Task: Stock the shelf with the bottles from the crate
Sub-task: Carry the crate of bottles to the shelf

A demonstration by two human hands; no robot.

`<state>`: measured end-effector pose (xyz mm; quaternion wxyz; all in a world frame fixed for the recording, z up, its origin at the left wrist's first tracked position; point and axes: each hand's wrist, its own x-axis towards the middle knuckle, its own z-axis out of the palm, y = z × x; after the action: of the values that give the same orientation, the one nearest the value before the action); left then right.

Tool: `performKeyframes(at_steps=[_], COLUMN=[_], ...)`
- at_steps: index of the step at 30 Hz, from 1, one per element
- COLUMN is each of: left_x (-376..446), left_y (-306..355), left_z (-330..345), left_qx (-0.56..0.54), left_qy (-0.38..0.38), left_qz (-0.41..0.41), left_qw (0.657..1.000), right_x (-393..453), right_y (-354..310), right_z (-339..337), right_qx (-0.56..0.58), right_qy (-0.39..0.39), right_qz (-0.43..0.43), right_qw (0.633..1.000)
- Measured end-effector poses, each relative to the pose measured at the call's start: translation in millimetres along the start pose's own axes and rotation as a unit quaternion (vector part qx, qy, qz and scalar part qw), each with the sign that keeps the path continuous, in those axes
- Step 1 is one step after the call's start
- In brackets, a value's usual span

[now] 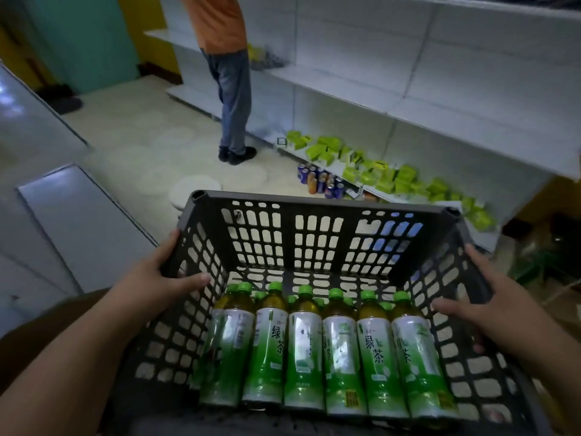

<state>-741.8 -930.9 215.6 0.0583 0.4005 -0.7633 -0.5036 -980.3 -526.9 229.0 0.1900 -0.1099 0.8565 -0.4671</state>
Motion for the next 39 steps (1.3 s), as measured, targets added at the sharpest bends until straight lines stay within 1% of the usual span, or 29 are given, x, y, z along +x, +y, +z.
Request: performKeyframes(at_steps=[3,5,9,10,11,13,14,16,19,21,23,25,28,30,33,36,39], left_x=[51.9,72.4,133.7,149.2,170.7,214.8,239.6,288.4,365.4,411.5,458.6,499.5,569.4,613.4,678.7,736.6,792.0], left_y=[14.1,27.6,51.0,55.6,57.1,59.3,60.3,62.9,72.8,85.1,101.7,116.4,127.1,131.6,131.6,135.6,132.2], left_z=[24.3,34.0,30.4,28.0,23.3,12.1,5.6,-9.3,-36.8,-56.0,-78.9,-97.8,-127.6,-145.2,-162.5,-187.4,-218.7], left_qx=[-0.04,-0.066,-0.101,-0.111,-0.12,-0.121,-0.128,-0.139,-0.136,-0.14,-0.12,-0.113,-0.124,-0.141,-0.137,-0.138,-0.156], left_qy=[0.042,0.074,0.132,0.14,0.155,0.186,0.202,0.222,0.238,0.244,0.252,0.264,0.289,0.297,0.323,0.356,0.373], left_qz=[-0.011,-0.026,-0.034,-0.036,-0.043,-0.065,-0.073,-0.078,-0.092,-0.08,-0.079,-0.074,-0.09,-0.098,-0.114,-0.131,-0.155], left_qw=[0.998,0.995,0.986,0.983,0.98,0.973,0.968,0.962,0.957,0.956,0.957,0.955,0.945,0.939,0.93,0.915,0.902], right_x=[112.3,173.1,304.9,331.8,364.5,422.2,452.2,502.8,572.4,612.3,655.2,696.8,774.7,827.9,908.8,976.6,1043.0], right_y=[-15.8,-35.5,-93.6,-107.3,-121.3,-150.5,-164.9,-185.3,-229.3,-261.6,-294.8,-325.1,-369.0,-394.4,-436.0,-480.9,-533.2], right_z=[-12.2,-15.4,-1.8,5.9,18.4,49.3,65.3,94.5,142.8,164.7,183.8,204.9,245.8,279.1,334.2,389.0,453.2], right_qx=[-0.035,-0.057,-0.09,-0.077,-0.066,-0.091,-0.106,-0.102,-0.088,-0.091,-0.105,-0.097,-0.108,-0.118,-0.15,-0.151,-0.153], right_qy=[-0.056,-0.074,-0.144,-0.153,-0.162,-0.165,-0.177,-0.206,-0.21,-0.224,-0.226,-0.249,-0.262,-0.27,-0.294,-0.318,-0.339], right_qz=[-0.034,-0.049,-0.089,-0.097,-0.11,-0.134,-0.144,-0.142,-0.137,-0.138,-0.136,-0.132,-0.15,-0.175,-0.22,-0.23,-0.243], right_qw=[0.997,0.994,0.981,0.98,0.978,0.973,0.968,0.963,0.964,0.961,0.959,0.955,0.947,0.94,0.918,0.907,0.896])
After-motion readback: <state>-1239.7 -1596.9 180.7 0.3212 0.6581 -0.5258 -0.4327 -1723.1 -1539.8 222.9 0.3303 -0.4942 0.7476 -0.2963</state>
